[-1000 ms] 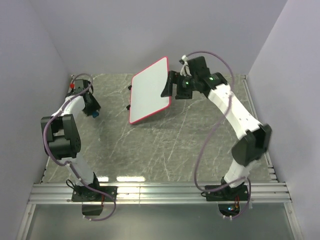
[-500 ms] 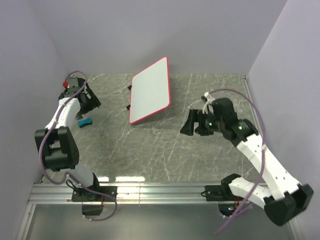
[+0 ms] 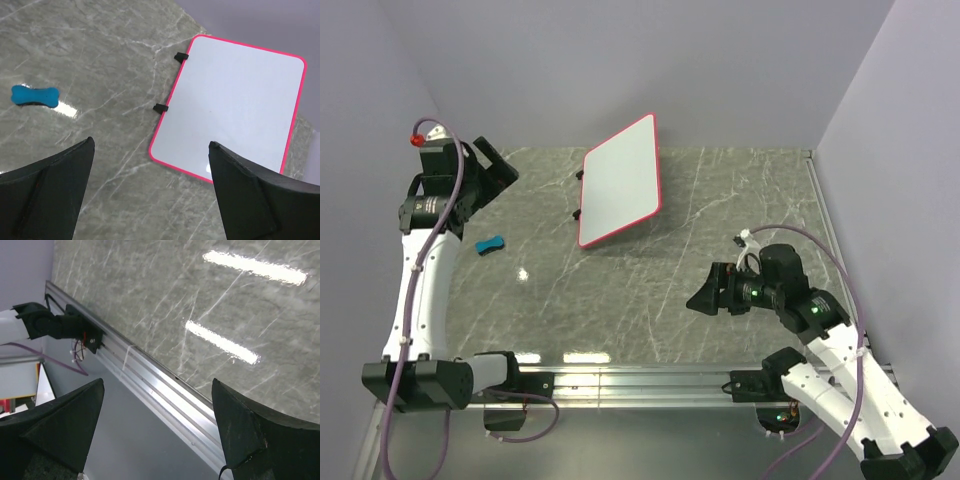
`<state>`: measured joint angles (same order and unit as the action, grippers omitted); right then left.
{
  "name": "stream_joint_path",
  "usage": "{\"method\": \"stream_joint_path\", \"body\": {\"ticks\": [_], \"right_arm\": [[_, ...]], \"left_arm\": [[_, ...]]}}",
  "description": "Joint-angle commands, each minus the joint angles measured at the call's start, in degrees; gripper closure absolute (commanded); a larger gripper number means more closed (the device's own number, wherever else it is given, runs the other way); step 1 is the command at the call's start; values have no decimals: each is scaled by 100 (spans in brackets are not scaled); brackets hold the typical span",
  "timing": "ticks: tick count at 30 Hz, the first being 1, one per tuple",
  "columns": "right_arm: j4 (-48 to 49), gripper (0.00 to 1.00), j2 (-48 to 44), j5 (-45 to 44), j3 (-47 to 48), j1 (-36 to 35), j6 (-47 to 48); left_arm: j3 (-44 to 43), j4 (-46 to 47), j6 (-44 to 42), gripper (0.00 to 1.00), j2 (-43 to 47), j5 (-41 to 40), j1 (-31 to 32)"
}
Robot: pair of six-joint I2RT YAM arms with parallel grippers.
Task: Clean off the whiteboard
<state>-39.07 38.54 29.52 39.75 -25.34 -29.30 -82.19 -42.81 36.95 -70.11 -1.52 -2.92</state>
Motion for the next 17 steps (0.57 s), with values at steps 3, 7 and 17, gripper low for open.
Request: {"method": "stream_joint_path", "body": {"ticks": [3, 7, 17], "right_arm": [[14, 5, -383, 388, -204, 21, -23], [-109, 5, -602, 423, -318, 21, -41], [-154, 5, -954, 643, -696, 21, -94]], "left_arm": [[-77, -544, 190, 1, 515, 82, 19], [-244, -1026, 102, 1, 612, 64, 19], [-614, -2002, -29, 0, 674, -542, 28]]}}
